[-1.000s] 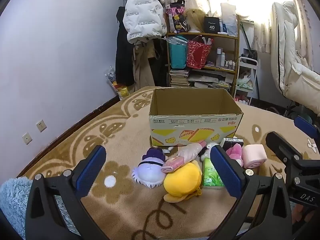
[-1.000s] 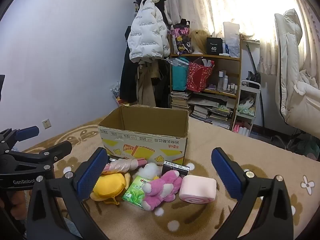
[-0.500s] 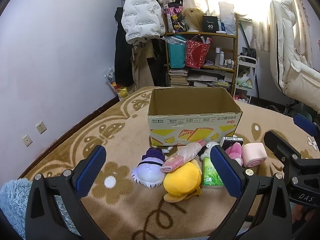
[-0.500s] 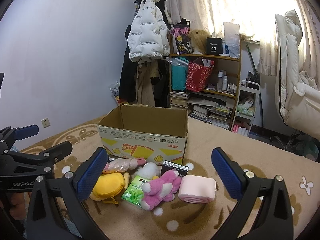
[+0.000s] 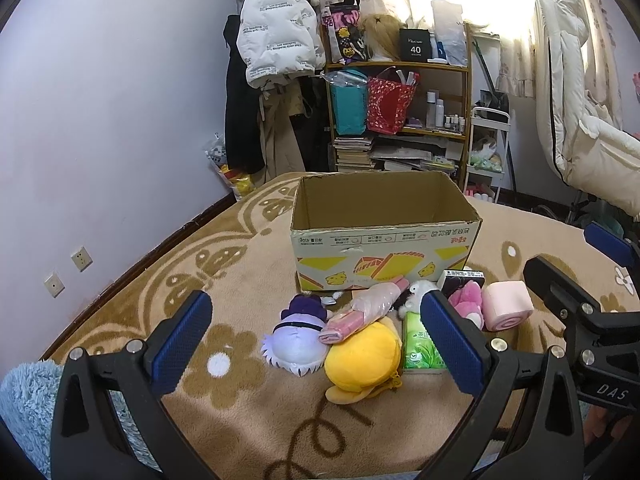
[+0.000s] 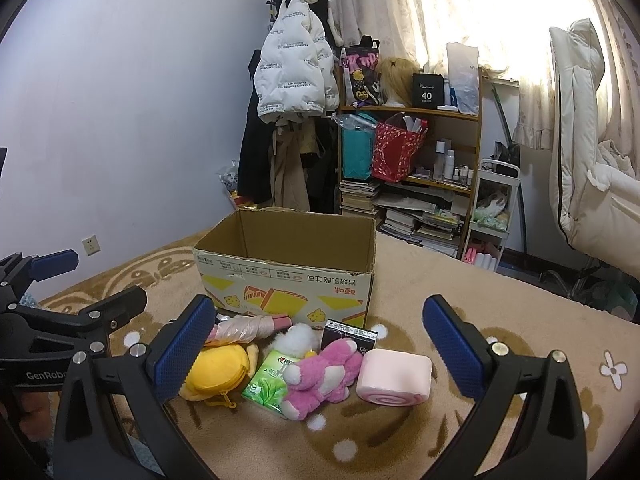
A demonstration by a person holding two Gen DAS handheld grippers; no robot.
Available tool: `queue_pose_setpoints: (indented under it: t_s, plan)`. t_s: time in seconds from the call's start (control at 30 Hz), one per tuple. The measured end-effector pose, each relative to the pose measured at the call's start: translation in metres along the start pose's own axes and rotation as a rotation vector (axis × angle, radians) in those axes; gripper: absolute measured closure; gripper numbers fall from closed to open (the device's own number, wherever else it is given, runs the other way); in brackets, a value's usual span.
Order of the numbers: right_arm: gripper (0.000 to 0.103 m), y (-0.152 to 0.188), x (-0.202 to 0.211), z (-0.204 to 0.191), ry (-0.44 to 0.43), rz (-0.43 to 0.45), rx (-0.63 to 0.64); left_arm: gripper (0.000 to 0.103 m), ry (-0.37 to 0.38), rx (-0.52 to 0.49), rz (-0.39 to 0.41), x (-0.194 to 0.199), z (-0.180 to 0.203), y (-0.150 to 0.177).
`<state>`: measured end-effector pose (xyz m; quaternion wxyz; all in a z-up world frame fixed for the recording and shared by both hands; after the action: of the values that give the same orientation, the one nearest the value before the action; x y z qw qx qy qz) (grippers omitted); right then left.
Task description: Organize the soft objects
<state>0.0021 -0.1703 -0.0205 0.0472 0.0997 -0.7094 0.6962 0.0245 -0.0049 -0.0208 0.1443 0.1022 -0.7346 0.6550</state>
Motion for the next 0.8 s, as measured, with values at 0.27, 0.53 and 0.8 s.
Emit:
queue_pose_setpoints:
  t_s: [0.27,0.53,0.8]
  plan:
    - [0.000,0.0006,-0.0009,0.0000,0.002,-0.001,0.000,0.000,-0.001,-0.003,0.001,0.0000,0.0008,0.0003]
    - [0.000,0.0013,-0.0014,0.0003,0.002,-0.003,-0.001,0.000,-0.001,-0.003,0.001,-0.0001,0.0010,0.0000]
    - [0.000,0.0016,-0.0014,0.0007,0.003,-0.004,0.000,0.000,-0.002,-0.004,0.000,-0.0001,0.0013,-0.0002]
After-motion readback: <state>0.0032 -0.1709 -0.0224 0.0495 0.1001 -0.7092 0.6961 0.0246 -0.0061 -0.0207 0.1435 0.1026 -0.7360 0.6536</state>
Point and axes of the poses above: each gripper's, at about its wrist camera, not at the fingertips, and x roughly against the way its jaws point, z to its right, y to its underside, the point moved 3 cm from there along -x, roughly the way its jaws point, and after that the axes turned 14 degrees about z, right-handed, at the moved point
